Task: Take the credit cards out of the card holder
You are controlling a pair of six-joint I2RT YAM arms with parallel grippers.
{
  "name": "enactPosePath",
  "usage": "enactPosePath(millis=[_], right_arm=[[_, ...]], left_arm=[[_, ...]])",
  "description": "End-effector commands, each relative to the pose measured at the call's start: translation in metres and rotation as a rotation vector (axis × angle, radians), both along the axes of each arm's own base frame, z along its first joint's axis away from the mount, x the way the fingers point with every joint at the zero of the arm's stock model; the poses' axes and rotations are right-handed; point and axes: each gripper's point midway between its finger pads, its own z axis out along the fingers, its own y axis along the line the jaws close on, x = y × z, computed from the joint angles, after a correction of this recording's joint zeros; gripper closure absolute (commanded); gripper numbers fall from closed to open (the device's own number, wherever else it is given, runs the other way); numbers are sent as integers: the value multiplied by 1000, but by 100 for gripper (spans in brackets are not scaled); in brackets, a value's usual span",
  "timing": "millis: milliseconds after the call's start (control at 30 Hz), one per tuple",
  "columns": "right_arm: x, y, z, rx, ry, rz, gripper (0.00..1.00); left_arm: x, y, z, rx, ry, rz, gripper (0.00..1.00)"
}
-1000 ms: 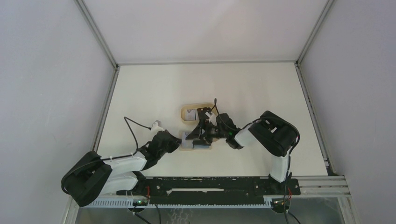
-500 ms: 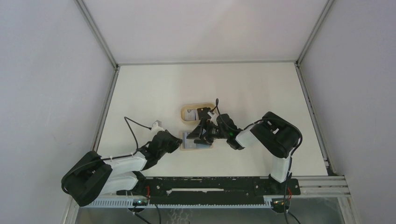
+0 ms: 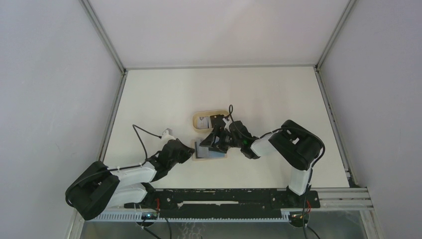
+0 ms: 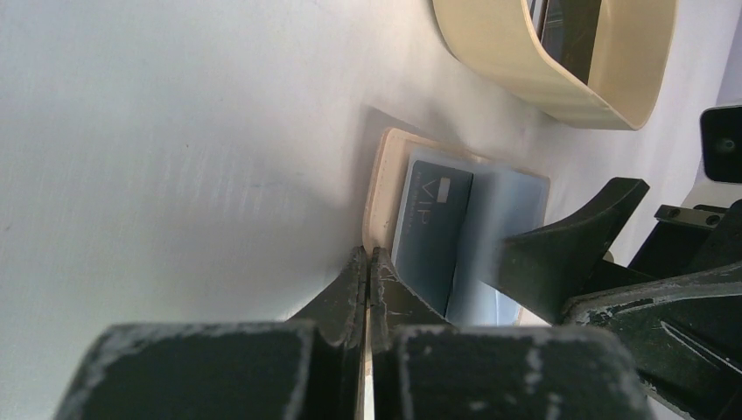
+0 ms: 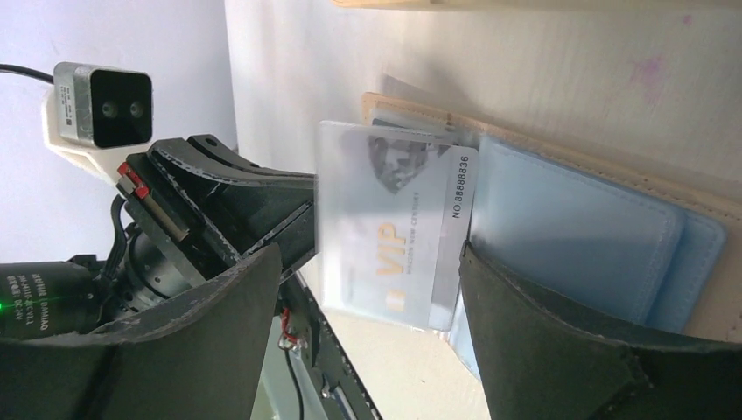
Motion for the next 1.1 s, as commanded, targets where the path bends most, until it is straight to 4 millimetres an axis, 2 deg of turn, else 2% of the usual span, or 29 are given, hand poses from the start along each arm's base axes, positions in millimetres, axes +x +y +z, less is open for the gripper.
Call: enactPosePath(millis=[0,300,433,500,600,1067], right_arm=[[3,-11,-18,-160,-24,-39,16],[0,-21,-33,-318,19,-80,14],[-6,-10,-38,-259,61,-44,14],[-10,0,-35,-185,68,-5,14],[-13,13,-18,-74,53,50,14],[-26,18,16,184,38,129,16]], left_arm=[[-55,43,-61,218,241,-37,100],[-55,42,-61,220,244,-41,100],[-55,42,-62,227,249,-43,100],[-55,42,-62,227,250,-44,100],[-55,42,-61,226,247,-45,100],[-55,41,-62,229,252,-51,100]])
